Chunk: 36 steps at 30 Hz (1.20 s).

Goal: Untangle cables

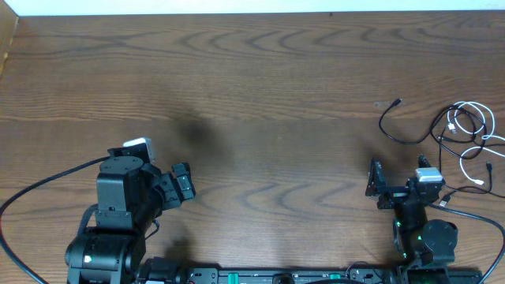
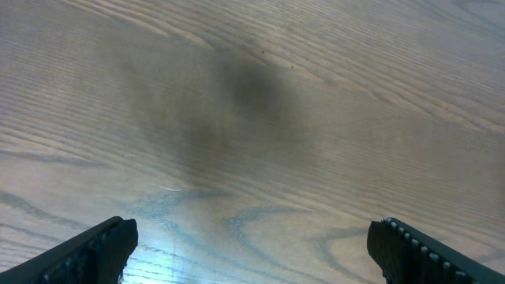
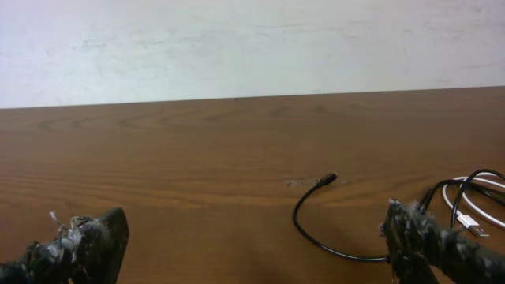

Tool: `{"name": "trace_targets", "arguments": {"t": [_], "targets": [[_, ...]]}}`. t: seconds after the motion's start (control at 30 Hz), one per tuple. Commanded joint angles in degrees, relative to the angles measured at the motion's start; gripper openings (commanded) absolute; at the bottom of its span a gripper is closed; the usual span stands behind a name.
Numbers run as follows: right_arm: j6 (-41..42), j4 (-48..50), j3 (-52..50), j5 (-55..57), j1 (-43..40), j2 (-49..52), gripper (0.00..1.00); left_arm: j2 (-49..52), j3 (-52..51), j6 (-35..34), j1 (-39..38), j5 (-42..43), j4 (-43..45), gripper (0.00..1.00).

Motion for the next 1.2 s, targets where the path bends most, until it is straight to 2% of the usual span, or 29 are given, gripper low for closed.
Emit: {"name": "trace_targets", "arguments": {"t": [0.0,0.53,0.67,0.83,0.97,1.17], "targets": [[-0.3,-0.3,0.0,0.4,-0.5,-0.3,0.99,0.1,-0.2,0.8,0.3,0.5,0.0,0.98],[-0.3,-0.3,0.0,0.4,-0.5,-0.3,0.99,-2.3,-0.2,0.8,-0.3,0.5,-0.2,0.98],[-0.3,-0.3,0.0,0.4,-0.5,-0.3,0.99,-7.1,-0.7,0.8,-0.2,0.3,-3.5,0.98],[-0.3,-0.3,0.0,0.4,-0.5,-0.3,0.99,-14.8,-4.0,0.8,-0.2,0.3,-3.2,0.98],[-0.3,-0.3,0.0,0.4,-0.5,-0.3,0.99,-21.0,-9.5,1.0,0.0,0.3,0.3,0.98],[-0.3,-0.3,0.0,0.4,-0.5,-0.3,0.99,-29.6,-19.8,0.9,0.7,1.0,9.9,0.98]]}}
